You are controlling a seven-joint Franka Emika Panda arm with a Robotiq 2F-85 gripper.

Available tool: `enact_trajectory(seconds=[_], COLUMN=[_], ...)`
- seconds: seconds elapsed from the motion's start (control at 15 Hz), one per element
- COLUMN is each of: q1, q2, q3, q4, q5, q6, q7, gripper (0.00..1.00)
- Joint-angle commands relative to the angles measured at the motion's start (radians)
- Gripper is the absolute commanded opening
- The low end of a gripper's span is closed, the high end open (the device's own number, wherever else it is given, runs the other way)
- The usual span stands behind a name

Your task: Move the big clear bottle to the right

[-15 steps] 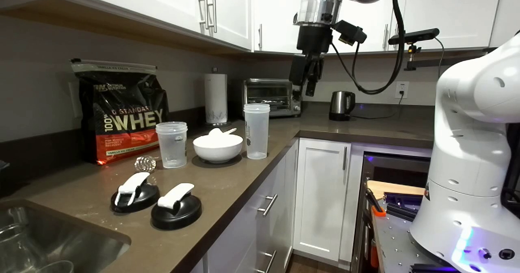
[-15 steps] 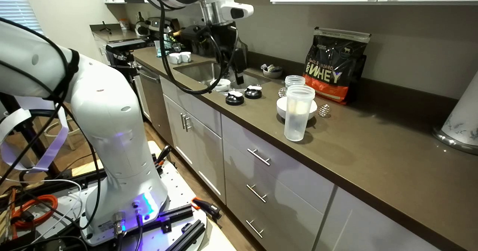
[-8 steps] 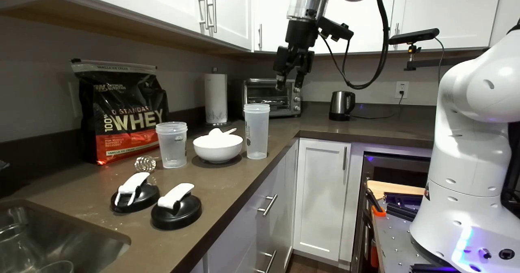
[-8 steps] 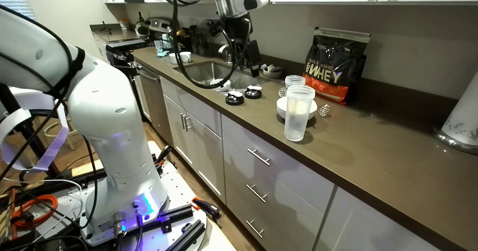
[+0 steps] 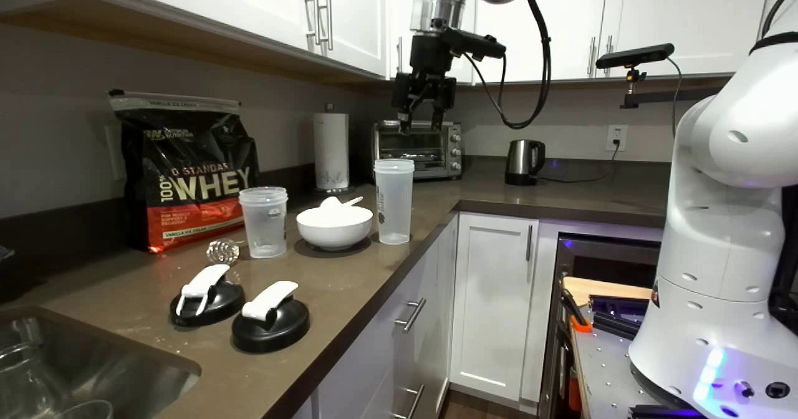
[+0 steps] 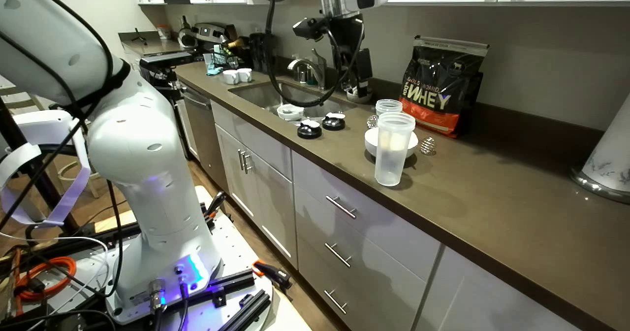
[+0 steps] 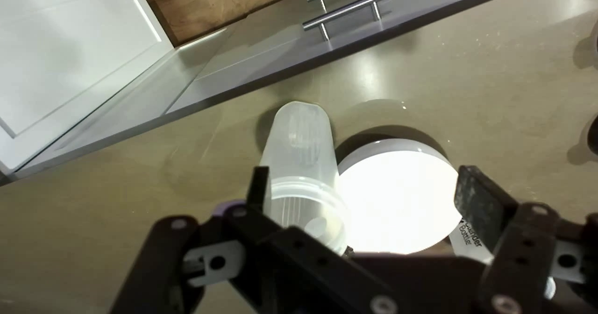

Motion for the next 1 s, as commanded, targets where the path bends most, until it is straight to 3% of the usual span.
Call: enact_trajectory(seconds=[0.0, 0.93], q1=[0.041, 0.111], q2=[0.1, 0.334], q3=[-0.01, -0.086], q4=[0.091, 0.257], q5=[0.028, 0.085], q6=[-0.048, -0.029], q7=[0.017, -0.133], gripper=[1.0, 1.0])
